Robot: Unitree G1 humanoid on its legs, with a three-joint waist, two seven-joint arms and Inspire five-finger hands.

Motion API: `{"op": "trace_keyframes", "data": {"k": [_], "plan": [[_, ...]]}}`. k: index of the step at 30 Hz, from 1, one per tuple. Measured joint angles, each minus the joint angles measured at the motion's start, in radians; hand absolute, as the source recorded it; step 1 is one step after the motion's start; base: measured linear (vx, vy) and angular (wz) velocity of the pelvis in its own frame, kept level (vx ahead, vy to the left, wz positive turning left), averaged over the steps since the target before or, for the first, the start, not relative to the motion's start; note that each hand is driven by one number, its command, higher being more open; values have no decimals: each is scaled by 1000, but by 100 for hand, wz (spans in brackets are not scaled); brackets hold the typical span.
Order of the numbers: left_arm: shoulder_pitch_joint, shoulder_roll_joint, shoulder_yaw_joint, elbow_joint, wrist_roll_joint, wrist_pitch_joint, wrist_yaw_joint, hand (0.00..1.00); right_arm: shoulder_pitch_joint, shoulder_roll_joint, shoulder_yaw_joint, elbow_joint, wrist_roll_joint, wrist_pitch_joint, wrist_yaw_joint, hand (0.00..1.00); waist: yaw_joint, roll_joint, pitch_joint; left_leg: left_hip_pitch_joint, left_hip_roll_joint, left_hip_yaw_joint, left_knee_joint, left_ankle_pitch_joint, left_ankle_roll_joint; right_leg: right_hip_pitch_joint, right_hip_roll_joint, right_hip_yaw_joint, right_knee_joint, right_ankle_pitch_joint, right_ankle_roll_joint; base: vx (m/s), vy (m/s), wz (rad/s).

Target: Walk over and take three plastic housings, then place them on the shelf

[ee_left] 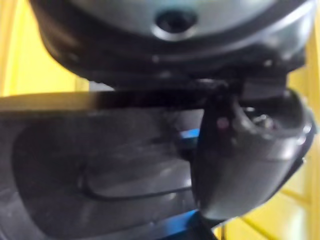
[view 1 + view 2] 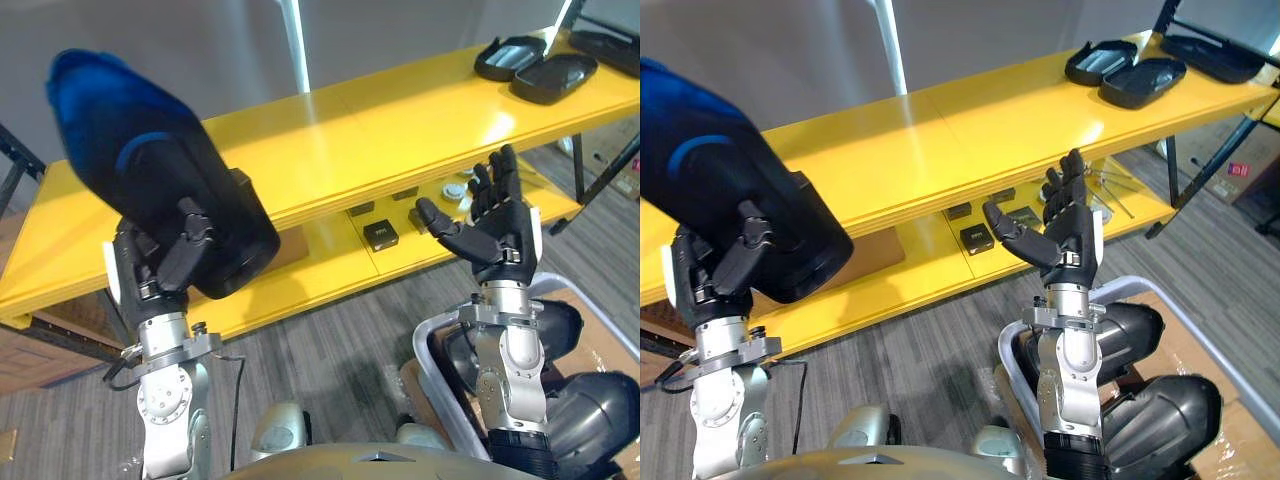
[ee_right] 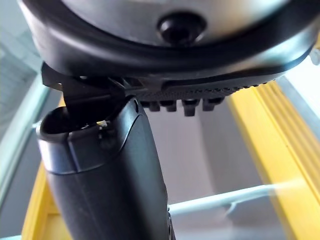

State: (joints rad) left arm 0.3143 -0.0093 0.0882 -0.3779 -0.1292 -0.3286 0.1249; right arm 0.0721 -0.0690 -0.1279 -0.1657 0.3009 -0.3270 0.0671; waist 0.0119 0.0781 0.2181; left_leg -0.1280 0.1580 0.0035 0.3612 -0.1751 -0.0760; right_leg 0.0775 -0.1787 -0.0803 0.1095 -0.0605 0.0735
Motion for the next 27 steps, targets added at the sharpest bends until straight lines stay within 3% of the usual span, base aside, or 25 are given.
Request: {"op": "trace_keyframes", "data": {"k": [2, 3, 4, 6, 8, 9, 12, 16, 20, 27], "plan": [[0, 2, -51, 0, 18, 0, -25, 0, 0, -16, 41, -2, 0, -28, 0, 100, -2, 9, -6, 42, 12, -14, -129, 72, -8, -13, -36, 55, 42, -27, 43, 115, 409, -70], [4, 3, -69, 0, 22, 0, -31, 0, -1, -28, 68, -10, 0, -32, 0, 100, -3, 34, -22, 65, 6, -24, -154, 98, -19, -24, -40, 87, 48, -36, 75, 124, 453, -84], [3, 10, -71, 1, 22, 2, -33, 0, -1, -33, 84, -9, 0, -33, -1, 100, 2, 32, -25, 69, -10, -27, -144, 130, -72, -23, -49, 104, 45, -36, 95, 144, 458, -77], [4, 48, -64, -1, 18, 4, -37, 0, 27, -8, 142, -10, 2, -34, 4, 100, -8, -37, -59, 64, -82, 28, -129, 92, -32, -14, -134, 138, -7, -25, 100, 213, 401, -40], [1, 60, -38, 0, 12, 19, -51, 0, 33, 9, 186, -8, 8, -30, 23, 100, -6, -60, -66, 75, -95, 63, -129, 87, -18, -24, -153, 89, -7, 51, 106, 184, 228, -34], [1, 59, -24, -1, -6, 34, -63, 0, 33, 20, 204, -8, 21, -29, 38, 100, 2, -60, -66, 97, -90, 84, -140, 84, -14, -25, -152, 29, -8, 86, 107, 151, 120, -47], [-13, 71, 11, -1, -62, 61, -72, 0, 15, 36, 230, -7, 21, -28, 54, 100, 8, -68, -74, 109, -85, 116, -160, 81, -12, -41, -144, -67, -18, 105, 106, 122, 57, -32], [-84, 88, -20, 24, -109, 101, -55, 0, -17, 22, 224, 17, 20, 1, 50, 100, 2, -56, -76, 86, -65, 111, -160, 79, -19, -47, -116, -83, -48, 105, 106, 34, -42, -6], [-142, 86, -80, 47, -131, 138, -20, 0, -4, -16, 223, 17, 17, 29, 56, 100, -38, -36, -80, 80, -43, 105, -179, 90, -40, -46, -90, -90, -79, 103, 103, -32, -73, -4], [-242, 87, -51, 123, -192, 141, 98, 0, 37, -27, 220, 16, 20, 65, 86, 100, -59, -25, -85, 106, -25, 134, -233, 116, -58, -75, -68, -51, -78, 98, 94, -50, -35, -16]]}}
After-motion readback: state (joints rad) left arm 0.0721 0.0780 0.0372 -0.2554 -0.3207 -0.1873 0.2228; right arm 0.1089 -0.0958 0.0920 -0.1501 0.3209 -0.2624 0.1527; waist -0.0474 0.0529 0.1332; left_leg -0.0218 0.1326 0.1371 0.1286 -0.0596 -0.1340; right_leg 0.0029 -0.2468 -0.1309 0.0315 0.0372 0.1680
